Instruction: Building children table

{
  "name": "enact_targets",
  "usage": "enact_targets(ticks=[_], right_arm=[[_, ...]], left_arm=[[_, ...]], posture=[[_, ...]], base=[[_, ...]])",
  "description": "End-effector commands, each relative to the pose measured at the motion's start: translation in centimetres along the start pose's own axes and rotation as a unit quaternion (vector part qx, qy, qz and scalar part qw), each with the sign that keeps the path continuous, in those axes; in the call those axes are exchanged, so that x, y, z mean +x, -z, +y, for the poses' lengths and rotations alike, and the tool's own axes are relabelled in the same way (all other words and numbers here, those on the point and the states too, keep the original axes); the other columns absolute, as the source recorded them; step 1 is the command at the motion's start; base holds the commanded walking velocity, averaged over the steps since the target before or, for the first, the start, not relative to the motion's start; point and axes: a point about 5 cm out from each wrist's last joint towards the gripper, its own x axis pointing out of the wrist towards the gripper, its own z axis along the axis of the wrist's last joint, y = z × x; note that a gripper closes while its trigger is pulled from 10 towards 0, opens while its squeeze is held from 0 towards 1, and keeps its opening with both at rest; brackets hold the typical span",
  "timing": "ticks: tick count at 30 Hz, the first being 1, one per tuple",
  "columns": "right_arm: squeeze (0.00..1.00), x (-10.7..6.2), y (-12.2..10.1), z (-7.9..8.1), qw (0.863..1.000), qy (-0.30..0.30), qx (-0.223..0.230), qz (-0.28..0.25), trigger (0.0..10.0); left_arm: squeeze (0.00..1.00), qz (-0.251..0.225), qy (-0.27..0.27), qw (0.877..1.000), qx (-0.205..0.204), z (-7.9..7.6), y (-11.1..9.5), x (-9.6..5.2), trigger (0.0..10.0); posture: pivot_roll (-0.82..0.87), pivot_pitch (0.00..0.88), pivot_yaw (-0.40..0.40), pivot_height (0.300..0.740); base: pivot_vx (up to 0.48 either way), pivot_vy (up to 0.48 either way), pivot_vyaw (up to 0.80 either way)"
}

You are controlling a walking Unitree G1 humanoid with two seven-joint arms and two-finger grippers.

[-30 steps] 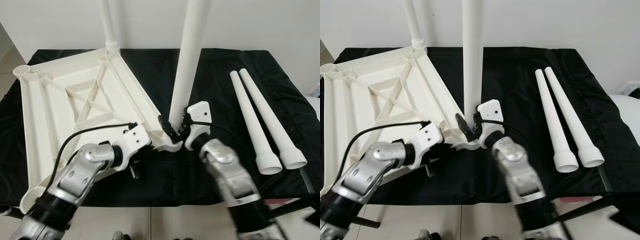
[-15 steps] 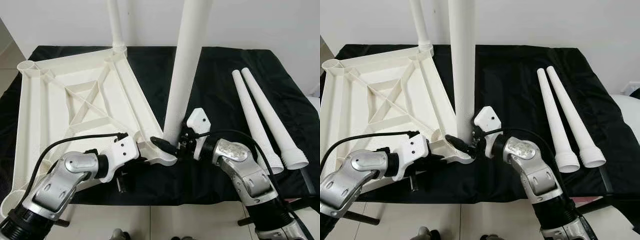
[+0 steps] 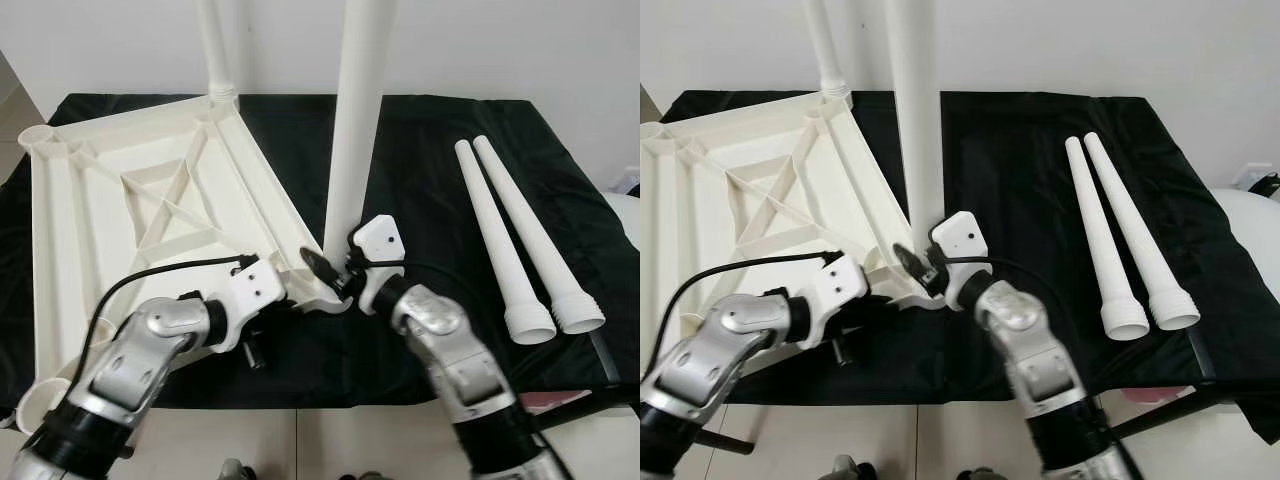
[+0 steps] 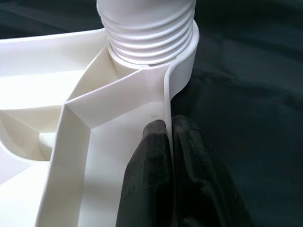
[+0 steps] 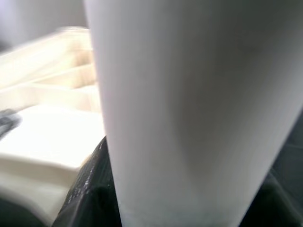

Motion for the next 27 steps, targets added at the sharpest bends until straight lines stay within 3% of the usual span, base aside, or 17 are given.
enact_targets(ticks=[1, 2, 5, 8, 9, 12, 13, 19, 20, 21, 24, 27], right_arm=[[0.0, -0.6, 3.7, -1.2, 0.992, 0.08, -0.029, 0.096, 0.0], [0.0, -0.6, 3.7, -1.2, 0.992, 0.08, -0.029, 0.096, 0.0], [0.0, -0.7, 4.7, -1.4, 0.979, 0.162, 0.0, 0.12, 0.0], [0.0, -0.4, 4.6, -1.0, 0.975, 0.187, 0.028, 0.113, 0.0], [0.0, -0.1, 4.0, -0.6, 0.979, 0.178, 0.035, 0.093, 10.0], [0.0, 0.4, 3.0, 0.2, 0.984, 0.16, 0.037, 0.065, 10.0], [1.0, 0.5, 2.6, 0.2, 0.985, 0.155, 0.042, 0.055, 10.0], [1.0, 0.7, 1.4, 0.1, 0.991, 0.125, 0.051, 0.015, 10.0], [0.0, 0.8, 0.4, -0.2, 0.994, 0.101, 0.049, -0.009, 10.0], [0.0, 0.8, 0.4, -0.2, 0.994, 0.101, 0.049, -0.009, 10.0], [0.0, 0.0, -2.3, -1.4, 0.998, -0.015, 0.013, -0.067, 10.0], [0.0, -0.4, -2.7, -1.6, 0.996, -0.046, 0.001, -0.072, 10.0]], left_arm=[[0.0, -0.079, 0.036, 0.995, 0.039, -0.8, -3.0, 0.7, 0.0], [0.0, -0.079, 0.036, 0.995, 0.039, -0.8, -3.0, 0.7, 0.0], [0.0, -0.086, 0.03, 0.995, 0.039, -0.4, -3.6, 1.7, 0.0], [0.0, -0.092, 0.032, 0.994, 0.04, -0.3, -4.0, 2.3, 0.0], [0.0, -0.092, 0.034, 0.994, 0.041, -0.2, -4.0, 2.4, 0.0], [0.0, -0.091, 0.032, 0.994, 0.042, -0.1, -3.9, 2.3, 0.0], [0.0, -0.088, 0.029, 0.995, 0.041, -0.1, -3.7, 2.2, 0.0], [0.0, -0.079, 0.024, 0.996, 0.04, 0.0, -3.1, 1.7, 0.0], [0.0, -0.077, 0.027, 0.996, 0.04, -0.1, -3.0, 1.3, 0.0], [0.0, -0.077, 0.027, 0.996, 0.04, -0.1, -3.0, 1.3, 0.0], [0.0, -0.052, 0.063, 0.995, 0.049, -1.1, -1.9, -0.2, 0.0], [0.0, -0.043, 0.075, 0.995, 0.053, -1.4, -1.5, -0.6, 0.0]], posture=[[0.03, 0.032, -0.021, 0.74], [0.03, 0.032, -0.021, 0.74], [0.03, 0.006, -0.01, 0.74], [0.02, 0.001, -0.004, 0.74], [0.02, 0.004, -0.003, 0.74], [0.02, 0.008, -0.006, 0.74], [0.02, 0.008, -0.008, 0.74], [0.03, 0.005, -0.01, 0.74], [0.03, 0.007, -0.012, 0.74], [0.03, 0.007, -0.012, 0.74], [0.03, 0.013, -0.01, 0.74], [0.03, 0.013, -0.01, 0.74]], base=[[0.0, 0.0, 0.0], [0.0, 0.0, 0.0], [0.0, 0.0, 0.0], [0.0, 0.0, 0.0], [0.0, 0.0, 0.0], [0.0, 0.0, 0.0], [0.0, 0.0, 0.0], [0.0, 0.0, 0.0], [0.0, 0.0, 0.0], [0.0, 0.0, 0.0], [0.0, 0.0, 0.0], [0.0, 0.0, 0.0]])
